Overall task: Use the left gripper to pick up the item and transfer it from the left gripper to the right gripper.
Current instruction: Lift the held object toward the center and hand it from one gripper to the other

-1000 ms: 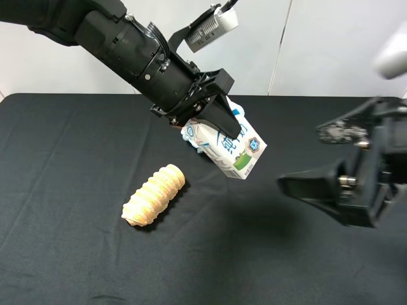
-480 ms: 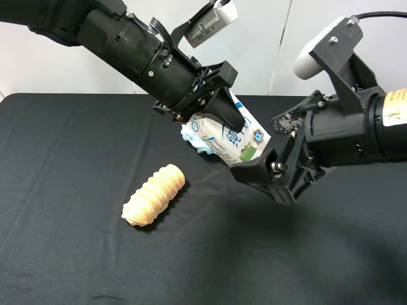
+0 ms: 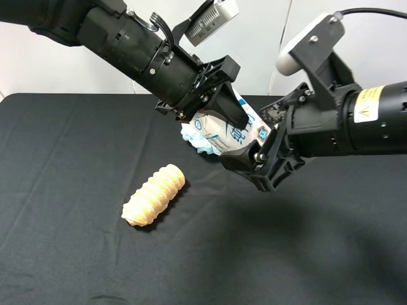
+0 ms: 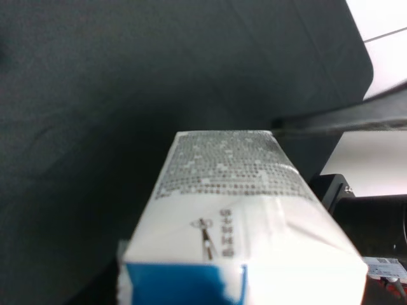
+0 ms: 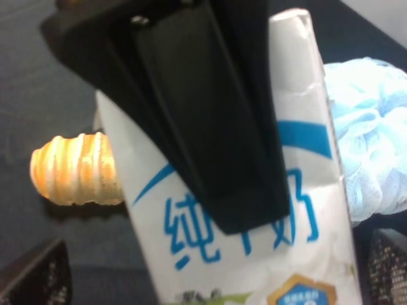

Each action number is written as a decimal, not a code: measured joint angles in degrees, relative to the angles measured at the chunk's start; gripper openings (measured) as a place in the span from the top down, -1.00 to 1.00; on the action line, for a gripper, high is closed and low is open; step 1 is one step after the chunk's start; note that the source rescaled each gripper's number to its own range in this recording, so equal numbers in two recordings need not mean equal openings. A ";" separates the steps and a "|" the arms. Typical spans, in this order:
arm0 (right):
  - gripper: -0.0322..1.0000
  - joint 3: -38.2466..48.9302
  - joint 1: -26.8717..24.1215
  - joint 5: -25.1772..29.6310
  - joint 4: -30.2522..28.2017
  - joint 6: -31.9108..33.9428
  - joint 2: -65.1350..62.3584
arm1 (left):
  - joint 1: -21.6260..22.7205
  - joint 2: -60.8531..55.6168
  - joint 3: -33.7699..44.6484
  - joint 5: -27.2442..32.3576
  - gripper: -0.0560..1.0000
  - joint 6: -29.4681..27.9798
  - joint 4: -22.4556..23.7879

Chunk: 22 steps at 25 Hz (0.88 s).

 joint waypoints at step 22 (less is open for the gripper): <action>-0.82 -0.05 0.00 -6.18 -0.85 -0.05 8.09 | 0.00 0.00 0.00 1.36 0.89 0.00 -0.72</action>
